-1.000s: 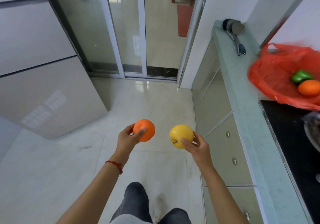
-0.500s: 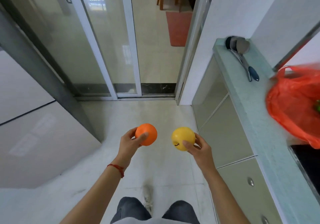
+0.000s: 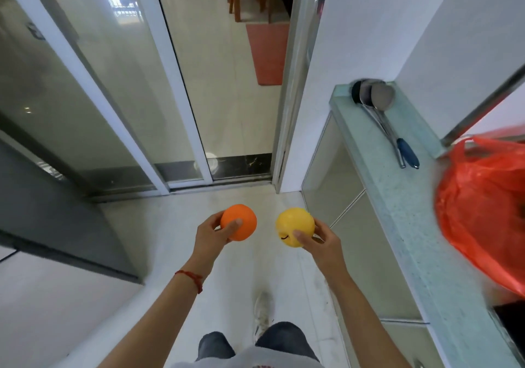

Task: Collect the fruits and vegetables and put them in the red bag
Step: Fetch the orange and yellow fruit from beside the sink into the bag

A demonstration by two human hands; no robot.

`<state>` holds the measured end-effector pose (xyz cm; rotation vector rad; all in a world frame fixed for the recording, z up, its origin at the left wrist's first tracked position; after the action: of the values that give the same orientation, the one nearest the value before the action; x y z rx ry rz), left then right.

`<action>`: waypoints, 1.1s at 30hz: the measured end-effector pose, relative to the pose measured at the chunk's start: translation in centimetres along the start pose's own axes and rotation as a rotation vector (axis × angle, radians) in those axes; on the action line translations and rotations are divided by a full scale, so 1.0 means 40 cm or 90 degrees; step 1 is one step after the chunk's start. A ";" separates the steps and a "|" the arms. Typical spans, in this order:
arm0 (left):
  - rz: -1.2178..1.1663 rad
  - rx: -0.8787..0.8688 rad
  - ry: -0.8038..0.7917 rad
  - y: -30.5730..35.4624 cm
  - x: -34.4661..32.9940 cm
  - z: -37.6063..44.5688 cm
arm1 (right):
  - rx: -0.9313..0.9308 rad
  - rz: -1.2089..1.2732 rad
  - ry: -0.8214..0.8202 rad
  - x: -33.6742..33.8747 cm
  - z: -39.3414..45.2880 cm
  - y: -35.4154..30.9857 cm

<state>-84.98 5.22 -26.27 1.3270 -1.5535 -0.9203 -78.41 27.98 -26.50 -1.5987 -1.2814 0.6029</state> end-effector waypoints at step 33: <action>0.278 -0.076 -0.672 0.245 -0.691 0.233 | -0.162 0.282 0.661 0.281 -0.034 0.025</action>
<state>-95.66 34.05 -24.54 0.3132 -2.3729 -1.4918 -73.19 37.93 -24.77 -2.0007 -0.2290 -0.1838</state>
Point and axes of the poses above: each hand's wrist, its own z-axis towards the middle knuckle, its own x-axis out of the back of the hand, y = z × x, the point moved 3 cm from there along z, towards the middle knuckle, and after that the axes turned 4 degrees about -x, right-handed, at the moved point
